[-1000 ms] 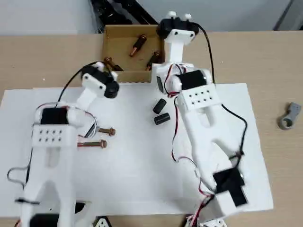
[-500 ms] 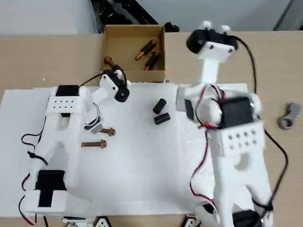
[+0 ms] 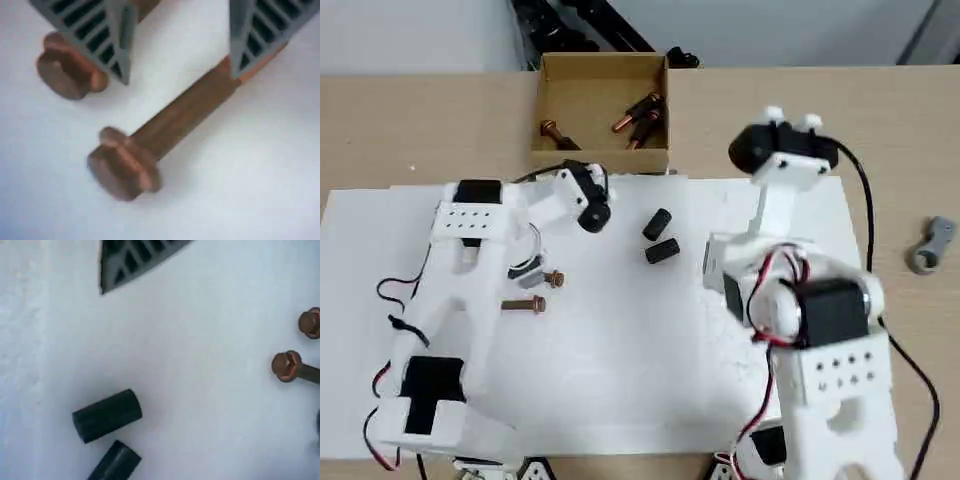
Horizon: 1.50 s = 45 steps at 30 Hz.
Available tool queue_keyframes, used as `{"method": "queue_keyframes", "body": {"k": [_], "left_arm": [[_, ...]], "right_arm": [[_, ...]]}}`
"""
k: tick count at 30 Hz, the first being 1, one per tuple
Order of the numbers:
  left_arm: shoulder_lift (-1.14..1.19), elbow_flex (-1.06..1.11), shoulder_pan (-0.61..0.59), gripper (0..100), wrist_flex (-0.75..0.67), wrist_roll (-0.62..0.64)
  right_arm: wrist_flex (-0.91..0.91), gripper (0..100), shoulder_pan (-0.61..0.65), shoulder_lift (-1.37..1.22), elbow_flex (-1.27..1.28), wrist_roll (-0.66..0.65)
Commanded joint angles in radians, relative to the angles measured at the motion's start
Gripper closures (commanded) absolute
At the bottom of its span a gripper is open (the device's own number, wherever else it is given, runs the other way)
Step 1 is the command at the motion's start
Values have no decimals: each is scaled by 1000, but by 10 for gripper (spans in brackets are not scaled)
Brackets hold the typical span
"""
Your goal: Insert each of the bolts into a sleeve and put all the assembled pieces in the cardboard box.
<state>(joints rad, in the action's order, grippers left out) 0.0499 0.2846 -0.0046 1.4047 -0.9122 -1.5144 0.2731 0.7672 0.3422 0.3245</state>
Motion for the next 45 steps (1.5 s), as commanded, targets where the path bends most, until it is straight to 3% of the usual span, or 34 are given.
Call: {"method": "queue_keyframes", "body": {"k": [1,15,25,32,38,45], "left_arm": [[-6,-28,44,874,32,-6],[-5,116,69,874,-101,-8],[-5,82,-51,874,-143,-9],[12,87,-3,874,-178,-6],[167,70,40,874,-276,51],[321,-120,14,891,-123,78]], "right_arm": [[50,779,-7,90,77,-5],[107,779,-8,271,265,-5],[107,779,-5,272,269,-5],[107,779,-5,272,269,-3],[104,779,-8,272,269,-3],[102,779,-8,274,269,-3]]}}
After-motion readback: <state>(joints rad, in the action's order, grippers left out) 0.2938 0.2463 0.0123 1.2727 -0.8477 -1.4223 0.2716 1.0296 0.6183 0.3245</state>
